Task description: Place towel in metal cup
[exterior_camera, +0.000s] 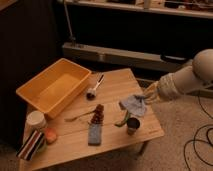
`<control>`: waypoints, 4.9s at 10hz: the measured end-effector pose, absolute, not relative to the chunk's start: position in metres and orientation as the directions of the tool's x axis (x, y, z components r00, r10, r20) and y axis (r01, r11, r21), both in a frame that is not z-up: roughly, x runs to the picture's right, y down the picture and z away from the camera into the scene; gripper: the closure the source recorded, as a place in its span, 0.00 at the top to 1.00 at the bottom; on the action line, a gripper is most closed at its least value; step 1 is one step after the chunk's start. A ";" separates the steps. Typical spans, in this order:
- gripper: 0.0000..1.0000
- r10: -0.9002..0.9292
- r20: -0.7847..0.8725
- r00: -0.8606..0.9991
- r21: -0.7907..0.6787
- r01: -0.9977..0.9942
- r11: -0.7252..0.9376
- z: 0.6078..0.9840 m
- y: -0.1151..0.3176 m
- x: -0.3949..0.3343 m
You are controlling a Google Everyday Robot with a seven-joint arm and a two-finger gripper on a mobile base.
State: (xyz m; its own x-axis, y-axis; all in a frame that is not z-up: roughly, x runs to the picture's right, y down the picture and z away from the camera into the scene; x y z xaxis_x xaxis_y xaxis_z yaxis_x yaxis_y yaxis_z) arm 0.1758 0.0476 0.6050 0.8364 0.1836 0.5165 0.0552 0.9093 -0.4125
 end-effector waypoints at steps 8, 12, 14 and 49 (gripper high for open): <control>0.00 0.228 0.447 0.865 -0.427 -0.017 0.904 0.629 0.087 0.146; 0.00 0.234 0.448 0.863 -0.433 -0.019 0.901 0.629 0.088 0.147; 0.00 0.258 0.454 0.853 -0.466 -0.020 0.884 0.636 0.096 0.136; 0.46 0.414 0.294 0.862 -0.689 -0.109 0.716 0.739 0.183 0.155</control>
State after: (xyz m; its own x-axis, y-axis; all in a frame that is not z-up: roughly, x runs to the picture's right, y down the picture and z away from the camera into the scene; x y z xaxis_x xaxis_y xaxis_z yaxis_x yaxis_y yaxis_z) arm 0.1551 0.1833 0.7394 0.8615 0.4141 0.2938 -0.1095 0.7165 -0.6889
